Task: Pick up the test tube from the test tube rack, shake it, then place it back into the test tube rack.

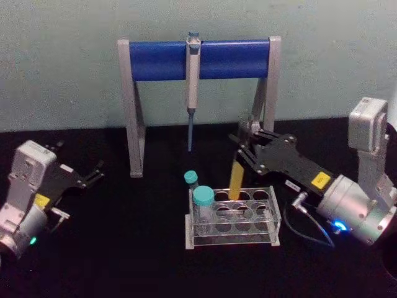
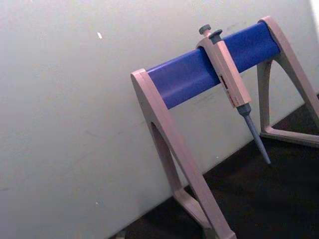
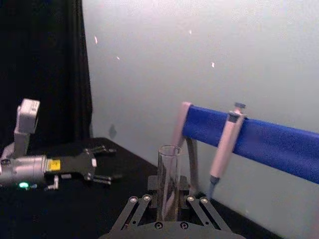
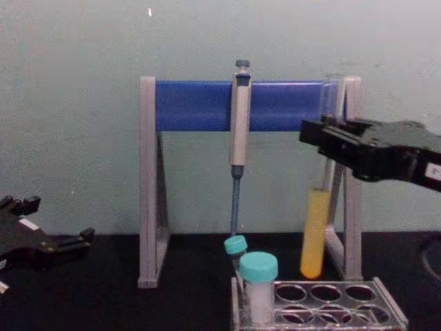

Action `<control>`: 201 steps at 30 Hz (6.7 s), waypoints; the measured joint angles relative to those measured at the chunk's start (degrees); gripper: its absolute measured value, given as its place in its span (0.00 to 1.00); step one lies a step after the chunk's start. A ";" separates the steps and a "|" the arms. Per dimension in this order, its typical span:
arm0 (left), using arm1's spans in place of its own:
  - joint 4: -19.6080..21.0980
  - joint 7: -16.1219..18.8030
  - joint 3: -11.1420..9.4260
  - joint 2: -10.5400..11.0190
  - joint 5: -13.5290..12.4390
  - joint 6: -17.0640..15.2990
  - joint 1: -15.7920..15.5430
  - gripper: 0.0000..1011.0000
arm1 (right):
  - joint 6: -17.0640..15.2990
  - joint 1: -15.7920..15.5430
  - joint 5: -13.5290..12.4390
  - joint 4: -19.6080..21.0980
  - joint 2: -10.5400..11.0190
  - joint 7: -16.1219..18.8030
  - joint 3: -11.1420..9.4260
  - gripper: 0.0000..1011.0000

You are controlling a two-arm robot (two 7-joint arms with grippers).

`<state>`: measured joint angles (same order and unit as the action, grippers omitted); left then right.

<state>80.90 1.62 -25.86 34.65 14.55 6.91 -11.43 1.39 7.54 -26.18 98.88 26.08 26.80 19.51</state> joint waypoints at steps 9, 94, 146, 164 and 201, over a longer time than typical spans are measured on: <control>0.00 0.00 0.00 0.00 0.00 0.00 0.00 0.99 | 3.18 3.46 -0.34 -3.95 -2.77 0.24 1.59 0.24; 0.00 0.00 0.00 0.00 0.00 0.00 0.00 0.99 | 5.24 4.52 2.23 -7.05 -4.40 -2.16 -0.23 0.24; 0.00 0.00 0.00 0.00 0.00 0.00 0.00 0.99 | 4.58 3.35 2.44 -5.89 -3.88 -1.66 -1.07 0.24; 0.00 0.00 0.00 0.00 0.00 0.00 0.00 0.99 | 5.32 1.26 -2.17 -3.03 1.46 5.47 0.54 0.24; 0.00 0.00 0.00 0.00 0.00 0.00 0.00 0.99 | 5.69 1.88 -3.84 -5.71 3.11 6.54 4.05 0.24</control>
<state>80.90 1.62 -25.86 34.65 14.55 6.91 -11.43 7.08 9.41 -30.02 93.17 29.19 33.34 23.56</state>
